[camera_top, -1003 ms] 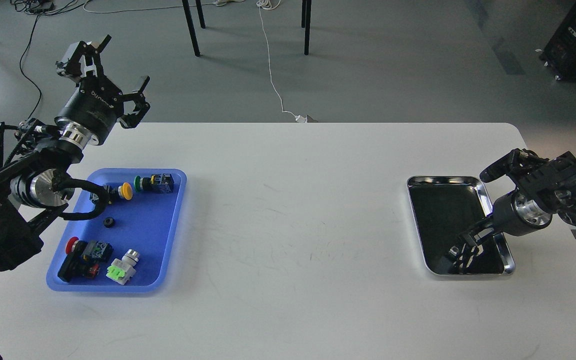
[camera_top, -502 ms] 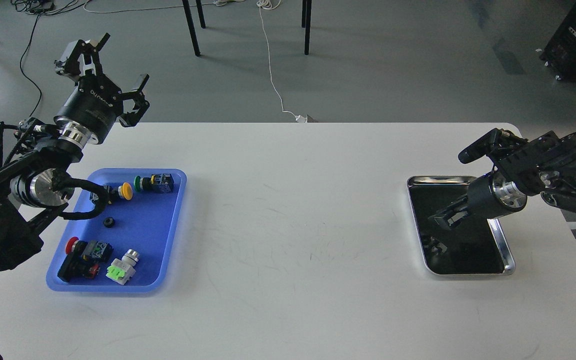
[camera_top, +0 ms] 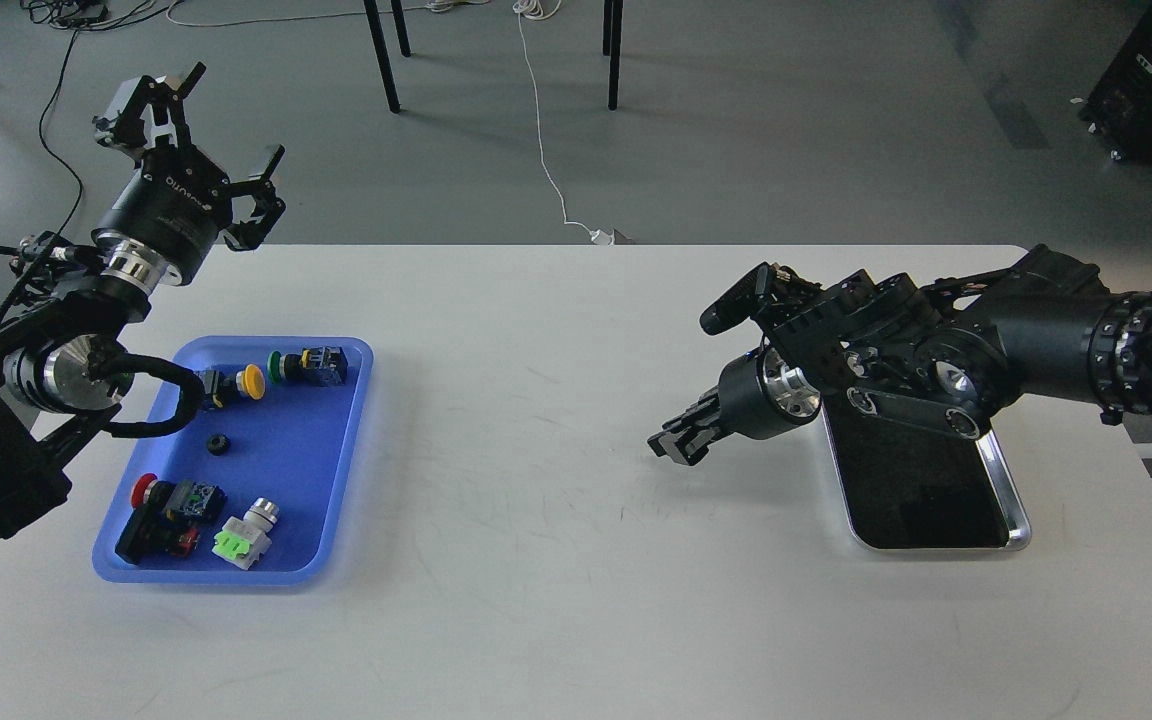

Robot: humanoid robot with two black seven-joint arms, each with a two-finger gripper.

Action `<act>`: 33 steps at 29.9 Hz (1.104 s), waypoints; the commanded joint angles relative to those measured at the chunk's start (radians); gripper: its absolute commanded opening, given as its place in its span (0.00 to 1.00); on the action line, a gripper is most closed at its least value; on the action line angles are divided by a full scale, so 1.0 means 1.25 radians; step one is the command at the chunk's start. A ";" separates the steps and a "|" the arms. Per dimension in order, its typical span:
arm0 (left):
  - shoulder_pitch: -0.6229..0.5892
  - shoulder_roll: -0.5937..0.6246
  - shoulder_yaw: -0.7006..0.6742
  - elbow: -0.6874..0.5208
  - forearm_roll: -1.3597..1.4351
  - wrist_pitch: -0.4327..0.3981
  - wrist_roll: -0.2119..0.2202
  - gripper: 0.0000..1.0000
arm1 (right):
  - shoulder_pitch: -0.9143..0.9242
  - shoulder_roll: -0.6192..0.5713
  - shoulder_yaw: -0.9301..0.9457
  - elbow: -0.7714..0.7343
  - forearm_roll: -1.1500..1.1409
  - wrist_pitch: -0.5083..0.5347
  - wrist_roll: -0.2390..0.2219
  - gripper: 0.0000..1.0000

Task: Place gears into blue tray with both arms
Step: 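Carry the second black part toward the blue tray and release it on the table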

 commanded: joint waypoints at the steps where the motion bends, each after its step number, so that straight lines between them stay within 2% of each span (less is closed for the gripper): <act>1: 0.001 0.005 0.000 0.000 0.000 -0.007 0.001 0.98 | -0.024 0.039 -0.001 -0.026 0.001 0.000 0.000 0.23; 8: 0.006 0.016 0.000 0.001 -0.004 -0.024 0.001 0.98 | -0.036 0.039 -0.001 -0.035 0.001 -0.001 0.000 0.24; 10: 0.007 0.016 0.000 0.001 -0.004 -0.024 0.001 0.98 | -0.037 0.039 -0.001 -0.035 0.001 -0.002 0.000 0.27; 13: 0.007 0.016 0.000 0.001 -0.005 -0.024 0.000 0.98 | -0.039 0.039 0.002 -0.035 0.002 -0.009 0.000 0.44; 21: 0.006 0.021 0.000 0.001 -0.005 -0.024 0.001 0.98 | -0.030 0.036 0.035 -0.035 0.054 -0.024 0.000 0.65; 26: 0.006 0.042 0.000 -0.002 -0.003 -0.026 0.001 0.98 | -0.015 -0.062 0.135 -0.036 0.111 -0.024 0.000 0.84; 29: 0.003 0.042 0.000 -0.004 0.001 -0.028 0.004 0.98 | -0.025 -0.165 0.236 -0.033 0.157 -0.023 0.000 0.92; 33: -0.023 0.038 0.004 -0.022 0.036 -0.044 0.009 0.98 | -0.082 -0.285 0.370 -0.016 0.207 -0.021 0.000 0.93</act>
